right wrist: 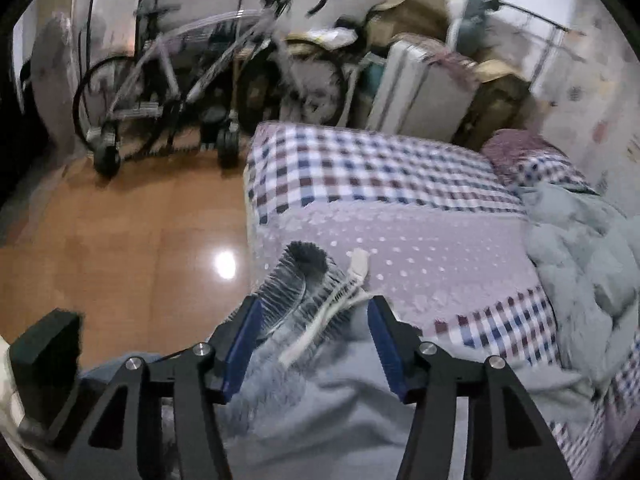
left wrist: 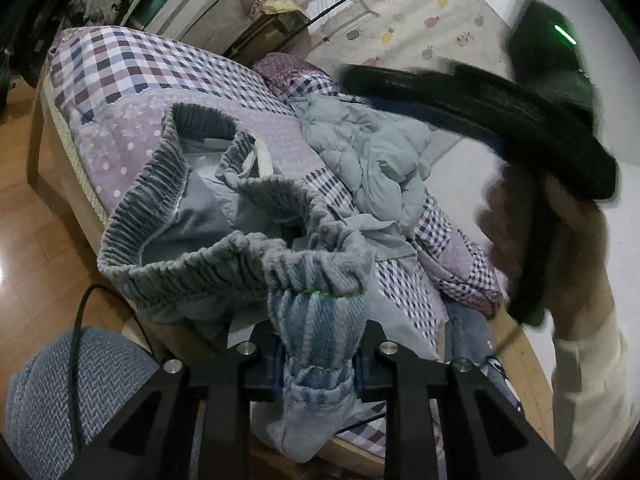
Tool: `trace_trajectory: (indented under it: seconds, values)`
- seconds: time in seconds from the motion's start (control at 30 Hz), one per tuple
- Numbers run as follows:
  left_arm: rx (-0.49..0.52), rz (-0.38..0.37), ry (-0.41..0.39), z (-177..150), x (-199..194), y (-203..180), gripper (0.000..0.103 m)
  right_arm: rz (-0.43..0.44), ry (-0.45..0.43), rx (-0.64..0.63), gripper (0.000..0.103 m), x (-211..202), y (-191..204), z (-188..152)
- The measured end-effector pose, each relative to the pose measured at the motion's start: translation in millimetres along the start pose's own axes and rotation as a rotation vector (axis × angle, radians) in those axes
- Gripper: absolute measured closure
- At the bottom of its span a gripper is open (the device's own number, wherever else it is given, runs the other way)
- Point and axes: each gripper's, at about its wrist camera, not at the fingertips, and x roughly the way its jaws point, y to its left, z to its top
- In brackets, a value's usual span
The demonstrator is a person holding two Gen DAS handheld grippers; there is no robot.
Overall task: Fold clothes
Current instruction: 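Hold the waistband up with the left tool while the right tool grasps the cuff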
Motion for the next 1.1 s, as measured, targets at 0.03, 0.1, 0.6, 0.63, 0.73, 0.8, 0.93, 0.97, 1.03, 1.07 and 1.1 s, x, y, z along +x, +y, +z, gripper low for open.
trace_trajectory:
  seconds: [0.03, 0.1, 0.6, 0.63, 0.73, 0.8, 0.93, 0.97, 1.03, 1.07, 1.1]
  values:
    - [-0.008, -0.007, 0.000, 0.6, -0.6, 1.6, 0.078, 0.006, 0.027, -0.022, 0.044, 14.1, 1.7, 7.6]
    - [-0.023, -0.018, 0.000, 2.7, -1.6, 4.8, 0.078, 0.011, 0.079, -0.056, 0.044, 41.7, 3.2, 19.7]
    - [-0.075, -0.068, -0.006, 3.8, -7.2, 17.2, 0.078, -0.058, 0.360, -0.331, 0.051, 189.6, 21.5, 49.2]
    - [-0.077, -0.070, -0.006, 3.8, -8.2, 17.9, 0.078, -0.055, 0.374, -0.339, 0.051, 195.7, 21.7, 49.4]
    - [-0.085, -0.073, -0.006, 4.4, -8.9, 19.9, 0.078, -0.043, 0.426, -0.372, 0.057, 215.2, 24.5, 48.0]
    - [-0.089, -0.073, -0.004, 5.2, -8.6, 20.9, 0.078, -0.033, 0.443, -0.374, 0.077, 226.6, 24.4, 46.1]
    - [-0.075, -0.073, 0.001, 4.9, -10.2, 18.8, 0.078, -0.034, 0.417, -0.343, 0.096, 231.1, 22.7, 44.3]
    - [-0.071, -0.074, 0.003, 4.7, -10.8, 18.0, 0.078, -0.037, 0.385, -0.316, 0.096, 225.2, 18.5, 45.5]
    - [-0.060, -0.075, 0.005, 4.1, -12.8, 16.3, 0.078, -0.051, 0.319, -0.255, 0.097, 207.3, 4.8, 47.7]
    - [-0.054, -0.076, 0.006, 3.9, -14.1, 15.3, 0.078, -0.067, 0.281, -0.213, 0.097, 195.3, -5.3, 49.1]
    - [-0.044, -0.077, 0.001, 2.7, -16.6, 12.7, 0.079, -0.088, 0.245, -0.177, 0.097, 183.4, -15.2, 49.7]
